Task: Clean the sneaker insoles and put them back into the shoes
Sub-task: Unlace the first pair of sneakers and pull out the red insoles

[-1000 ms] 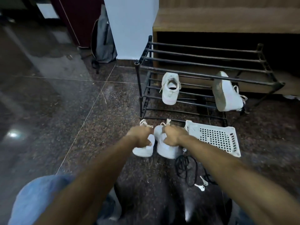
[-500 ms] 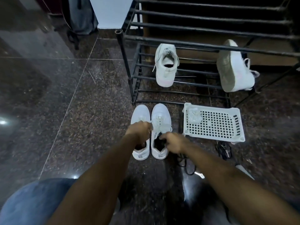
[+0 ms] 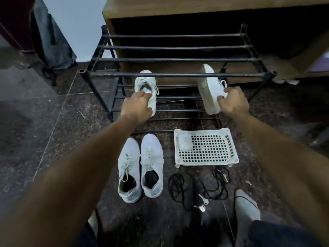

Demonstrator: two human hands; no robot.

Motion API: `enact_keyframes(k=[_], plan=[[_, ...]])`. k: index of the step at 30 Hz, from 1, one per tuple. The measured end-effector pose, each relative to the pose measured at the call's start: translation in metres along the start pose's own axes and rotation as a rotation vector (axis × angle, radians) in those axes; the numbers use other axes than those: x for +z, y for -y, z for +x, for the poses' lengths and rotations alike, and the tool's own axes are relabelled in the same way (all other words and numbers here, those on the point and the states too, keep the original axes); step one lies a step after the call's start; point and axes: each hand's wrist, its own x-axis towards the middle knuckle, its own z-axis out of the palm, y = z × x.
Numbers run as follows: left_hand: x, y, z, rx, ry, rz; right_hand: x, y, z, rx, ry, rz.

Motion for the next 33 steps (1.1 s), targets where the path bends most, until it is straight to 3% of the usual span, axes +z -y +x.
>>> enact_keyframes(k=[3, 7, 14, 18, 22, 24, 29, 33], plan=[[0.010, 0.005, 0.016, 0.011, 0.106, 0.105, 0.010, -0.018, 0.021, 0.168, 0.093, 0.132], [0.012, 0.001, 0.034, 0.021, 0.134, 0.203, 0.024, -0.032, 0.040, 0.198, 0.190, 0.268], [0.018, -0.005, 0.036, -0.042, -0.014, 0.166, 0.022, -0.036, 0.046, 0.350, 0.281, 0.589], [0.018, -0.009, 0.023, -0.009, -0.150, 0.106, 0.021, -0.021, 0.038, 0.277, 0.154, 0.672], [0.000, -0.024, -0.001, 0.014, -0.225, 0.023, 0.018, 0.021, 0.023, 0.122, 0.150, 0.495], [-0.010, -0.031, -0.018, 0.035, -0.255, -0.015, 0.006, 0.040, 0.001, 0.057, 0.086, 0.340], [-0.031, -0.036, -0.072, 0.161, -0.267, -0.098, -0.040, 0.061, -0.056, -0.074, -0.140, 0.266], [-0.048, -0.043, -0.114, 0.193, -0.274, -0.167, -0.086, 0.076, -0.104, -0.279, -0.014, 0.215]])
